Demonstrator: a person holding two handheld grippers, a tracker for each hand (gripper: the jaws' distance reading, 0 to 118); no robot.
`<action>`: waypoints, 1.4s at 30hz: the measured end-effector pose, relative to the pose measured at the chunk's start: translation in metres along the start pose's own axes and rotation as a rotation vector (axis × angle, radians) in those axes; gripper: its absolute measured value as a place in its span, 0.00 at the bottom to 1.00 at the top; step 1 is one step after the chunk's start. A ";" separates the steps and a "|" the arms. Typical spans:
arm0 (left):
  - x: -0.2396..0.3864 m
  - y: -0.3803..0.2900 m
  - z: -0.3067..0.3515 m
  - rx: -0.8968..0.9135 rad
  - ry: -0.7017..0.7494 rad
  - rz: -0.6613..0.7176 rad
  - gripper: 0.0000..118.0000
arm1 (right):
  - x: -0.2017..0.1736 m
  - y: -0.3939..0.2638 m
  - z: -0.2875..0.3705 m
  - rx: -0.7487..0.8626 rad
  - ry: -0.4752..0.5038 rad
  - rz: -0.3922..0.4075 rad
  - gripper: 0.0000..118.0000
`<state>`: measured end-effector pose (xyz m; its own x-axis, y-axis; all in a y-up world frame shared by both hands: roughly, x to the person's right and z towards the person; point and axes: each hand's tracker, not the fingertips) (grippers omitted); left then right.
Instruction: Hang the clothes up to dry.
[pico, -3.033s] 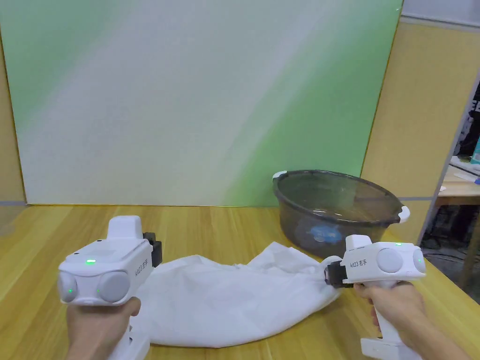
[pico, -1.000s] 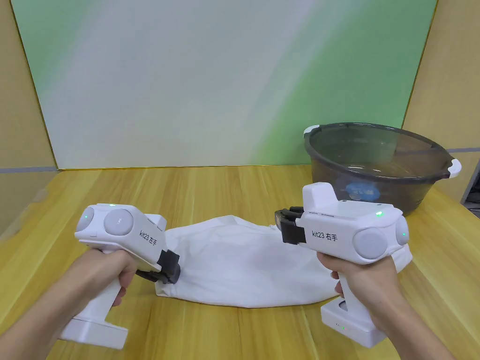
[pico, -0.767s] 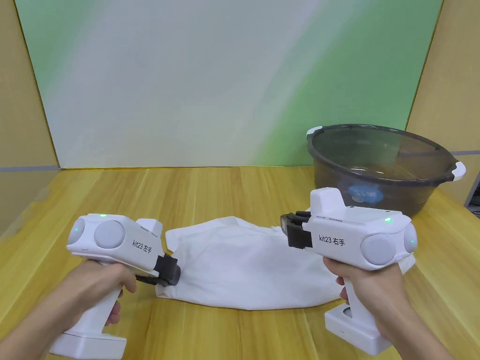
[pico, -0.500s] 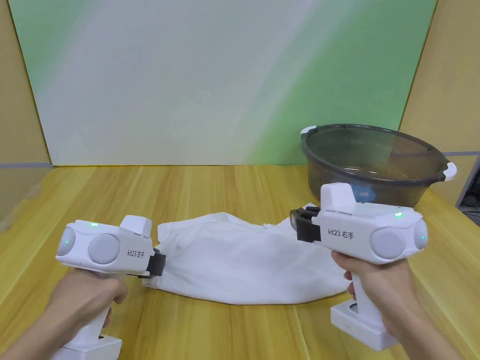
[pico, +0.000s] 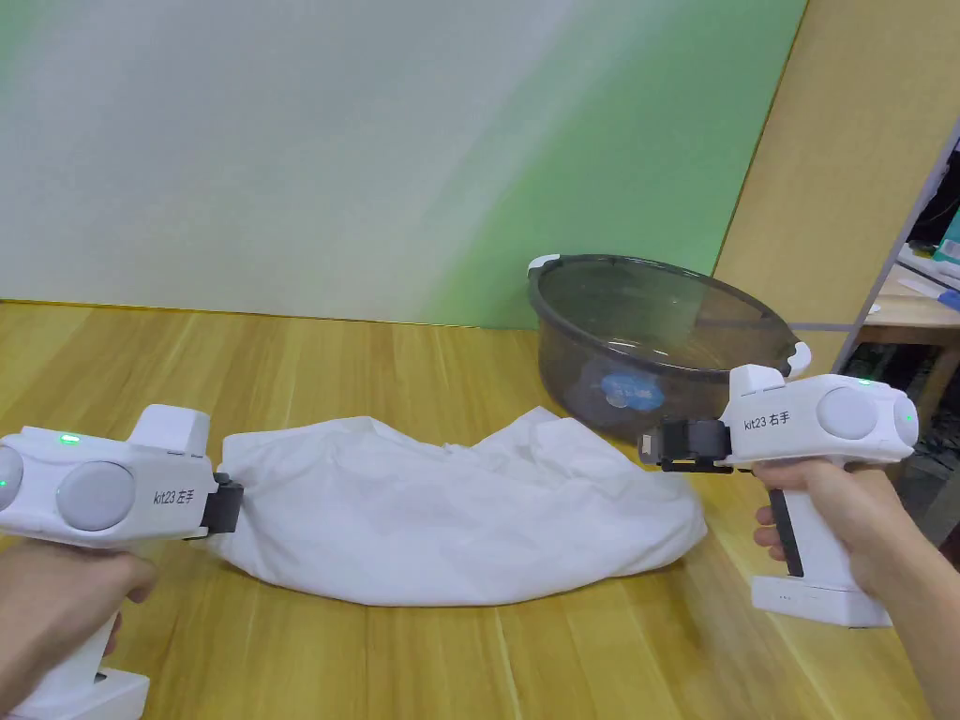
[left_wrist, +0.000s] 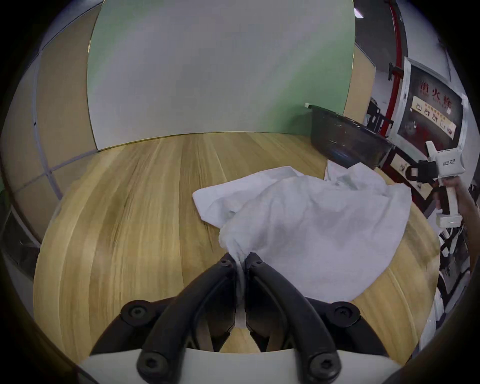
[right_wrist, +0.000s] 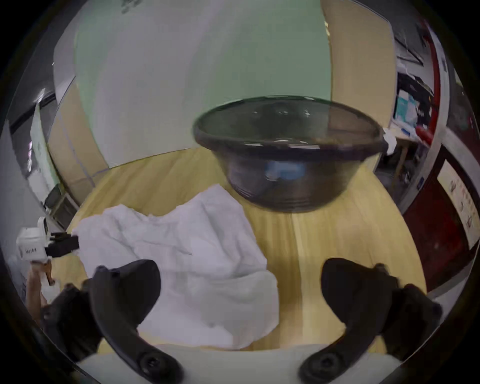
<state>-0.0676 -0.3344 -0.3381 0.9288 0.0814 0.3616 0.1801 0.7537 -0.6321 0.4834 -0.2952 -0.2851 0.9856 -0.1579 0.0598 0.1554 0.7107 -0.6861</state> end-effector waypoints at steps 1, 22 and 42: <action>0.000 0.000 0.001 0.002 -0.003 -0.003 0.02 | 0.002 -0.003 0.003 0.041 0.007 -0.029 1.00; -0.006 -0.010 0.006 0.074 -0.026 0.055 0.02 | -0.007 -0.037 -0.026 0.044 0.001 0.055 0.11; 0.019 0.053 0.118 0.712 0.070 0.068 0.02 | -0.107 0.051 0.095 0.495 0.102 0.132 0.09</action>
<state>-0.0790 -0.2163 -0.2838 0.9534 0.1191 0.2772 -0.1117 0.9928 -0.0422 0.3921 -0.1773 -0.2577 0.9914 -0.0930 -0.0920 0.0666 0.9642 -0.2568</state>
